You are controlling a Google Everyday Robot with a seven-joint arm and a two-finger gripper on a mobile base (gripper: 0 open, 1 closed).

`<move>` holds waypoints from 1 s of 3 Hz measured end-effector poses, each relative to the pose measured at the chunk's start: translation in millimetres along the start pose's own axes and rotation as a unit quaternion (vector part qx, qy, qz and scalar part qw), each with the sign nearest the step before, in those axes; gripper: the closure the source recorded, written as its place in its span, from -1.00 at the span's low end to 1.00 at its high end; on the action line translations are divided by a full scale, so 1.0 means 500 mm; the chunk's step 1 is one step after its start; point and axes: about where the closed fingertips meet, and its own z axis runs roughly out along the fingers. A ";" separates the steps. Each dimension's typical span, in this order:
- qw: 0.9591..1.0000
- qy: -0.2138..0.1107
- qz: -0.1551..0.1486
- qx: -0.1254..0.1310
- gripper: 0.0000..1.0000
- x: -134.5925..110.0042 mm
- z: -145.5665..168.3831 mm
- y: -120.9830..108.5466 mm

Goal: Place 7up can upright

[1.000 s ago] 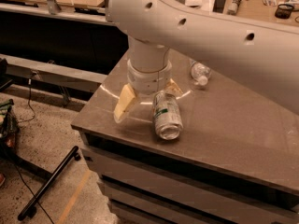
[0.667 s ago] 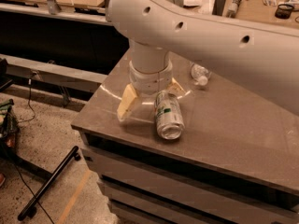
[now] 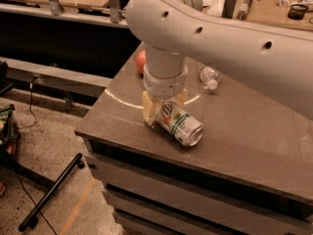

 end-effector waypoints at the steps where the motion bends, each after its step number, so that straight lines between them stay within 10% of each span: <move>1: 0.999 -0.018 -0.044 -0.012 0.40 -0.003 -0.008 -0.003; 2: 0.990 -0.053 -0.123 -0.047 0.97 -0.009 -0.019 -0.007; 3: 0.979 -0.079 -0.173 -0.075 1.00 -0.013 -0.032 -0.015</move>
Offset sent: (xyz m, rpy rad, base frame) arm 0.0015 0.0004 0.0151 0.1464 -0.0674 0.4439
